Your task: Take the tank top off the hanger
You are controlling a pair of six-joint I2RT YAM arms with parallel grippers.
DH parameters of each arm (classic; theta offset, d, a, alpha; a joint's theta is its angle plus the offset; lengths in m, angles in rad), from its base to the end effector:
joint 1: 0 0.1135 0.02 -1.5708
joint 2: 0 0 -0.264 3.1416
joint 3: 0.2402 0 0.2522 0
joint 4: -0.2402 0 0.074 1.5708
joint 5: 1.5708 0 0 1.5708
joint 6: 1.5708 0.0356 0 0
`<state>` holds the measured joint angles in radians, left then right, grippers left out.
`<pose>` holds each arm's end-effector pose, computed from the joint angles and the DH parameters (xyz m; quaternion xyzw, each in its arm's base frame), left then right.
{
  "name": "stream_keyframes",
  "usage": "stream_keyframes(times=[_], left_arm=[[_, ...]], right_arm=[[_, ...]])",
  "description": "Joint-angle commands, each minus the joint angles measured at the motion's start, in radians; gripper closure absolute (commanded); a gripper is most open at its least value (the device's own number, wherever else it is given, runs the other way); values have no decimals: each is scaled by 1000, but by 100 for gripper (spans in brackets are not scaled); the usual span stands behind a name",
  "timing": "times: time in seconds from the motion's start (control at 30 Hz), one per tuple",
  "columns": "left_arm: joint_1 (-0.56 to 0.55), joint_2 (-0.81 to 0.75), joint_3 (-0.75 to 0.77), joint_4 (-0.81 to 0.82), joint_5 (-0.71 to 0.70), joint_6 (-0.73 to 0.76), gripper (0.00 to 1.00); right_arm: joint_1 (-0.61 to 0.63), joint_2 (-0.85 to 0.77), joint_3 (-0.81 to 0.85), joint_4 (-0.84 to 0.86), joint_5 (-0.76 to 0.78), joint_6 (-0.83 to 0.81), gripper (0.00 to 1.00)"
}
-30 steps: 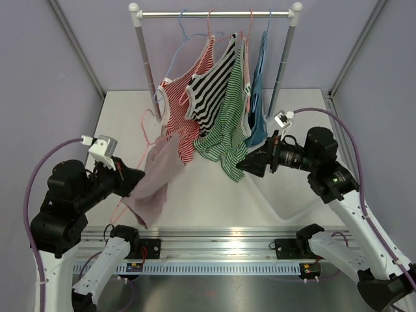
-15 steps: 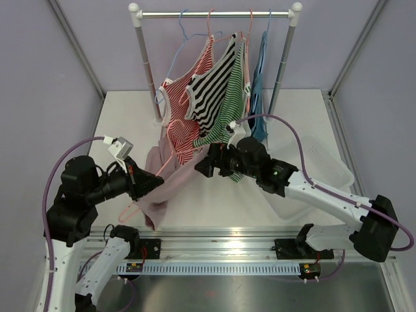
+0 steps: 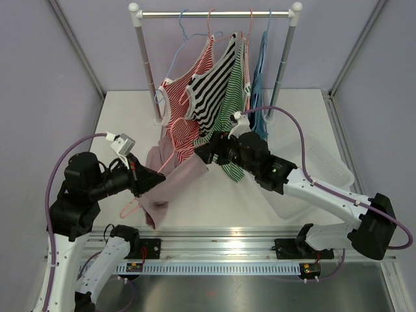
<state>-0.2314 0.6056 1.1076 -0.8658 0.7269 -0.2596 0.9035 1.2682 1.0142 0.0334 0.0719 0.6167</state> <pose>0.0752 -0.0420 0.3985 0.1909 0.7723 -0.4128 0.4434 0.1879 0.2343 0.3381 -0.0893 0.7753 0.4100 0.4720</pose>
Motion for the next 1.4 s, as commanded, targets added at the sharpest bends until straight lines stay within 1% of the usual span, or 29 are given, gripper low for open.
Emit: stream_keyframes(times=[0.0,0.03,0.07,0.13,0.17,0.2,0.3,0.33,0.4,0.43,0.5,0.53,0.63,0.67,0.77,0.93,1.03,1.1,1.17,1.23,1.3,1.33,1.37], left_arm=[[-5,-3,11,93,20,-17,100],[-3,-1,15,93,20,-18,100],[-5,0,18,91,19,-15,100],[-5,2,21,87,11,-13,100],[-5,2,23,83,5,-15,100],[-5,3,24,82,-7,-13,100],[-5,3,24,74,-24,-10,100],[-5,3,26,73,-29,-10,100],[-5,3,26,70,-40,-7,100],[-5,5,28,70,-41,-9,100],[-5,5,28,67,-52,-7,100],[-5,6,29,62,-49,-3,100],[-5,0,28,60,-27,0,100],[-5,-6,24,60,-26,2,100],[-5,-20,26,47,-26,8,100],[-5,-38,31,48,-11,8,100],[-5,-47,49,45,0,8,100],[-5,-56,60,51,5,5,100],[-5,-73,60,106,12,-20,100],[-5,-99,66,167,19,-45,100],[-5,-124,70,212,35,-62,100],[-5,-132,67,276,34,-93,100],[-5,-136,69,309,22,-111,100]], right_arm=[[9,13,61,23,77,-34,25],[9,17,66,23,78,-37,29],[9,19,66,22,83,-37,38],[9,17,63,19,86,-43,48],[11,10,63,14,89,-43,52],[9,4,58,11,92,-44,53],[11,-12,49,2,106,-54,66],[9,-18,47,-1,109,-57,79],[9,-26,46,-20,133,-61,92],[9,-30,44,-26,143,-69,100],[9,-39,40,-29,157,-78,100],[8,-43,41,-74,167,-92,100],[-3,-40,75,-118,241,-126,100],[-12,-38,86,-156,264,-129,100],[-58,-41,121,-222,315,-137,100],[-149,6,196,-334,312,-130,100],[-178,40,224,-363,278,-132,100],[-181,48,238,-368,226,-130,100],[-181,45,230,-345,163,-123,100],[-181,37,227,-343,140,-115,100],[-181,23,208,-322,59,-120,100],[-183,7,199,-287,11,-126,100],[-181,0,190,-274,-67,-127,100]])
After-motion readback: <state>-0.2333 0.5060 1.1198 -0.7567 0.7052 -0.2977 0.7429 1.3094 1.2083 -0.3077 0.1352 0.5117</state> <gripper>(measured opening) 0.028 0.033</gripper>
